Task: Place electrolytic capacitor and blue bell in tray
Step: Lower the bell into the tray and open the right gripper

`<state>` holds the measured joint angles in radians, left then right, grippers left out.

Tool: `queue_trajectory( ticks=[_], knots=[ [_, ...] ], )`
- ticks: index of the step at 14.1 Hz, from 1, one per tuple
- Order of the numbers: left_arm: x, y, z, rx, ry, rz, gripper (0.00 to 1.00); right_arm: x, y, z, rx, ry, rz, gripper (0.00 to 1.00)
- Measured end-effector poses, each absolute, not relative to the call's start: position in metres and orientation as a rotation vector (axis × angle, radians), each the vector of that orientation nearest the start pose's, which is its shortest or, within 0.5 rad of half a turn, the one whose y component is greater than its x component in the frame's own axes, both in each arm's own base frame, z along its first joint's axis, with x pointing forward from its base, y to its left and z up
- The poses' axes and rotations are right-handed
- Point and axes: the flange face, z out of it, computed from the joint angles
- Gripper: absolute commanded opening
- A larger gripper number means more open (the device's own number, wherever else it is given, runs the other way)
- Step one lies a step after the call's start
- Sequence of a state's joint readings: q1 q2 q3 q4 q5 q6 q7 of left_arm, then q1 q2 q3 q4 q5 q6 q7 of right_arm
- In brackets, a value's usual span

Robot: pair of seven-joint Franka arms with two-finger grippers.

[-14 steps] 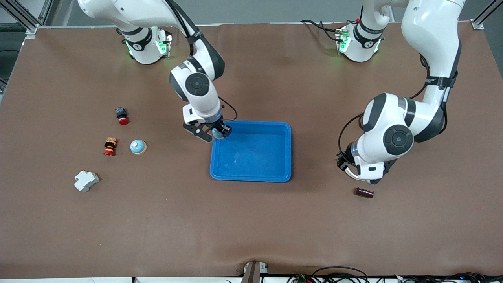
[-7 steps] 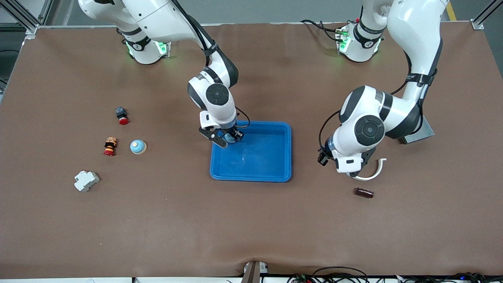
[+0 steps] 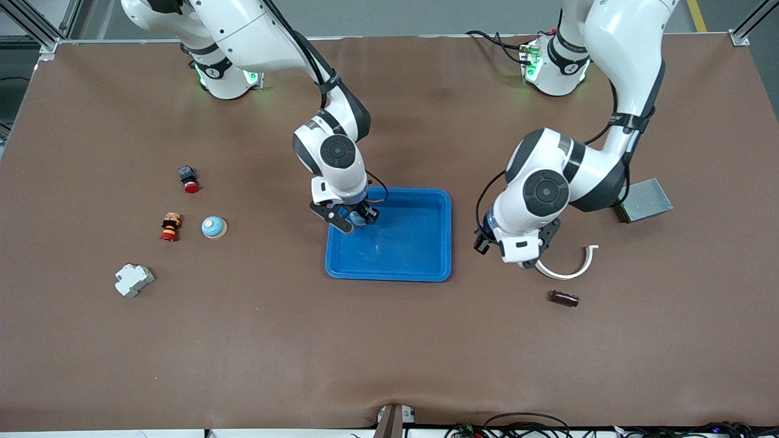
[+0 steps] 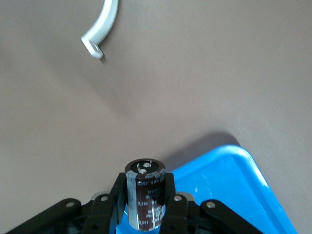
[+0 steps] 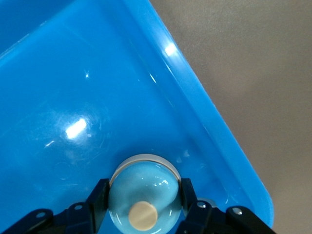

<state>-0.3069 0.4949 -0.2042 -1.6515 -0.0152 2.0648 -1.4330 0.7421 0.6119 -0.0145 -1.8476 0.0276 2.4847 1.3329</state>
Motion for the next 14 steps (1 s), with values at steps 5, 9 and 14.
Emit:
queue_trajectory(
  ticks=[5, 9, 14],
  knots=[
    [0.571, -0.357, 0.318, -2.769, -1.509, 0.196, 0.04, 0.486, 0.426, 0.193, -2.959, 0.977, -0.018, 1.00],
    [0.545, -0.403, 0.300, -2.770, -1.517, 0.197, 0.04, 0.501, 0.423, 0.210, -2.969, 0.986, -0.013, 1.00],
    [0.522, -0.443, 0.258, -2.786, -1.514, 0.207, 0.04, 0.554, 0.345, 0.269, -3.096, 0.746, 0.073, 1.00]
  ],
)
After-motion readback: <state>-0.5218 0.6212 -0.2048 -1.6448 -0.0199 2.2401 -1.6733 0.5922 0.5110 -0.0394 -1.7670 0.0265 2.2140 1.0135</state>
